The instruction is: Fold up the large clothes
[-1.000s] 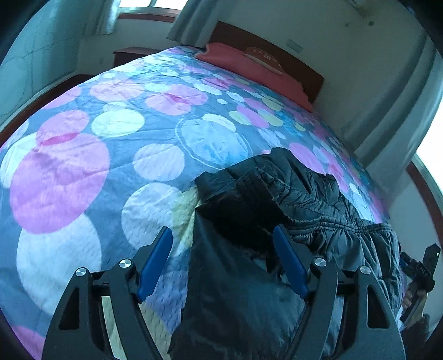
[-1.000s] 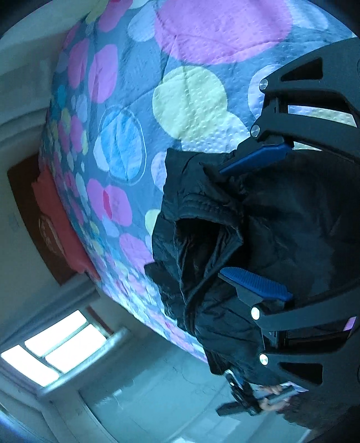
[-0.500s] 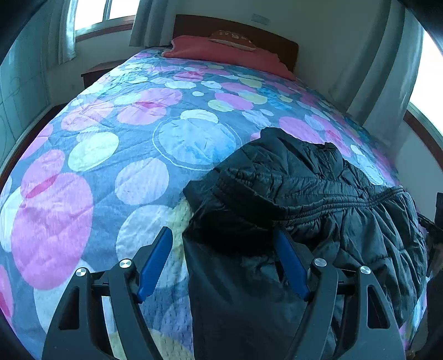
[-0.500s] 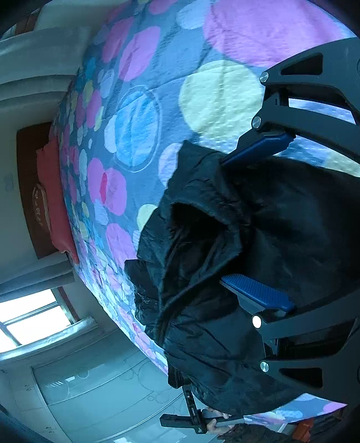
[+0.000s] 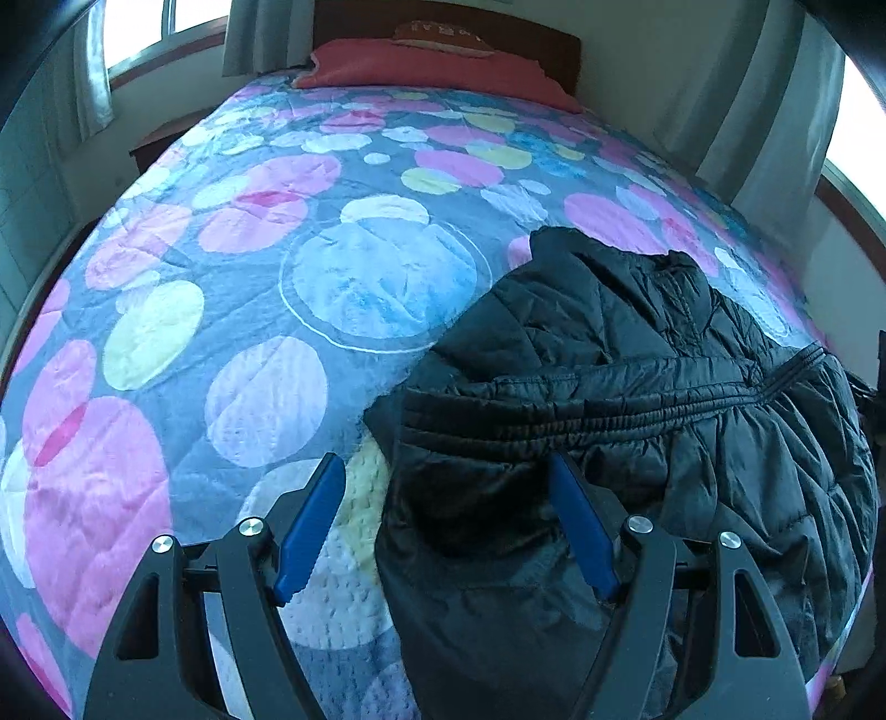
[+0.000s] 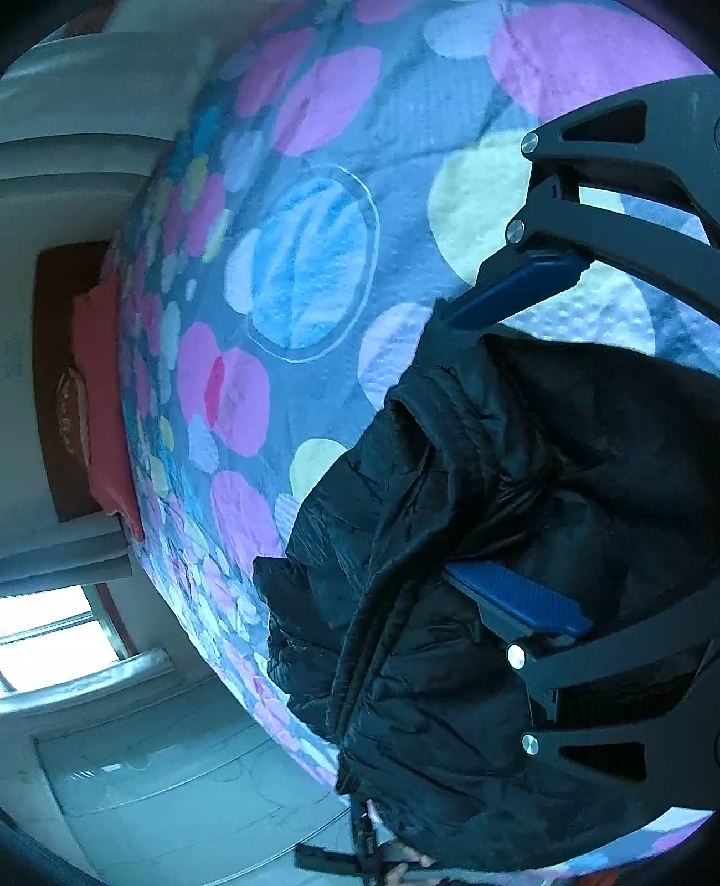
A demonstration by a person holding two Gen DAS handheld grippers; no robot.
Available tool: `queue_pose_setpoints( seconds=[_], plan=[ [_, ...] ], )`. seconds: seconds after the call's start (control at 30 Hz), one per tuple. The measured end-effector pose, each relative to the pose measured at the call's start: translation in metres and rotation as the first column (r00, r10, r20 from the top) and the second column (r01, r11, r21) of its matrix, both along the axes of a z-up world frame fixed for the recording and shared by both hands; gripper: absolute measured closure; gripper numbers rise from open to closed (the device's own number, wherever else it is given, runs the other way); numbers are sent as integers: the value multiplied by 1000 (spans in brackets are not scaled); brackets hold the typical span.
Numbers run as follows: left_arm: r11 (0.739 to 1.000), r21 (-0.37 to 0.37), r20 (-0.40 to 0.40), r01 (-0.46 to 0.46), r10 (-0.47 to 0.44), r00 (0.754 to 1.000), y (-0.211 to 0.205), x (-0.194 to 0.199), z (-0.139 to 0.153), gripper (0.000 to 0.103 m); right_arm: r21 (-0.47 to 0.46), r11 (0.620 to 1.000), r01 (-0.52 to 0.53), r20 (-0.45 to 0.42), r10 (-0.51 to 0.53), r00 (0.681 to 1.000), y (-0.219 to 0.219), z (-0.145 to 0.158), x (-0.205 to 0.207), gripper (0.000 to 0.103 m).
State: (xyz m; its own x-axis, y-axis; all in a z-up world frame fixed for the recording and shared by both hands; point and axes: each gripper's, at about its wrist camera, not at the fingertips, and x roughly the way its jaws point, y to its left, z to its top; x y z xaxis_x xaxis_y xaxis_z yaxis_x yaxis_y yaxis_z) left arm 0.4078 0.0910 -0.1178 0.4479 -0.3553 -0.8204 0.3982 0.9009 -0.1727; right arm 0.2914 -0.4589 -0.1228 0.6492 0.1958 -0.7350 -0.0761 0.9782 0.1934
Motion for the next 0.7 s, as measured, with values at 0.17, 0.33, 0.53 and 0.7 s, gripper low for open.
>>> queue_pose_setpoints(
  seconds=[0.17,0.33,0.53,0.7],
  plan=[
    [999,33,26,23,-24,999,-10,-6,-1,62,-32,999,0,6,1,1000,8,-5,-2,64],
    [998,57,149,15,-23,988,-17,-32,25,85,-84,996,9,100,0,995,23,15,-22,80],
    [998,47,302,-51,35,953,-21,-36,75,87,-109,993,46,207,-23,978,30,51,-22,82],
    [987,43,332,-156,133,934,-33,6,89,87,-93,987,129,245,-103,964,29,64,27,82]
  ],
)
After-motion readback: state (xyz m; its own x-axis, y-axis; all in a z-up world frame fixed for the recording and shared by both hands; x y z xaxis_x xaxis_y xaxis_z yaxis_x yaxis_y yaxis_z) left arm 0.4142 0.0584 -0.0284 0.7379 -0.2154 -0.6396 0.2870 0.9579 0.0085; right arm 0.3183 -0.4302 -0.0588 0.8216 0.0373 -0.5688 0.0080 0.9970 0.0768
